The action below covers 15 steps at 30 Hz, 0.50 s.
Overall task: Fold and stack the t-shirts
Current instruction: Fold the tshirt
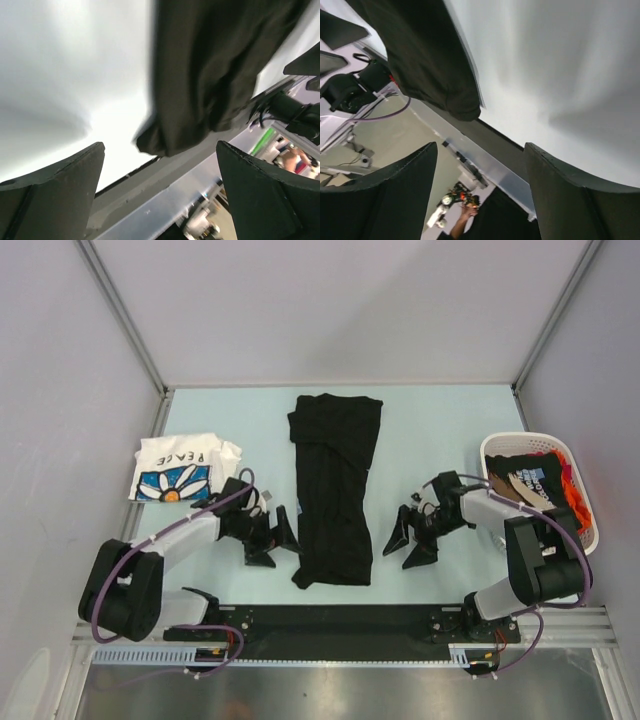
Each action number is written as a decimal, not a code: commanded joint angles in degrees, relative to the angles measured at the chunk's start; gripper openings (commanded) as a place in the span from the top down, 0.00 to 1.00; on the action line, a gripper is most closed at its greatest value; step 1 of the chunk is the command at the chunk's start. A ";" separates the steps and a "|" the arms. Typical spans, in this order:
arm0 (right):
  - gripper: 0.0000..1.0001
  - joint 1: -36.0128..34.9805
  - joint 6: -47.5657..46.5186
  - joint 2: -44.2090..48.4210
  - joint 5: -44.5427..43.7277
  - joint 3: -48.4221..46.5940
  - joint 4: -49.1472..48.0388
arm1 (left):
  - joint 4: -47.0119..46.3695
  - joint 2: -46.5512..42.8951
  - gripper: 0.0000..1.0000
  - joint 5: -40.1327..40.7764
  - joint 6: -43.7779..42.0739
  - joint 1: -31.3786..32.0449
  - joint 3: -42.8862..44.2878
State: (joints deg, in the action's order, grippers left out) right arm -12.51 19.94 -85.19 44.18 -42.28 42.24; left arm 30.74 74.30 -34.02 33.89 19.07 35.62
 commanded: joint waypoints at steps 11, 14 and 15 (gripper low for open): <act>0.27 -9.89 18.98 -3.75 5.92 9.77 -31.85 | -12.46 10.14 0.01 -5.44 6.81 6.06 -3.46; 0.34 -12.36 21.10 -7.44 5.91 8.19 -33.71 | -13.34 14.53 0.00 -5.53 6.80 7.73 -0.91; 0.36 -12.79 21.10 -8.06 5.30 7.40 -33.28 | -13.43 15.60 0.00 -5.62 6.80 8.26 -0.20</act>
State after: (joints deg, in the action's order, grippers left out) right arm -23.09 36.71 -90.21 50.09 -32.67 14.59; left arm 21.47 84.79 -43.27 41.67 25.21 33.01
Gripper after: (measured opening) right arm 0.678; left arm 0.994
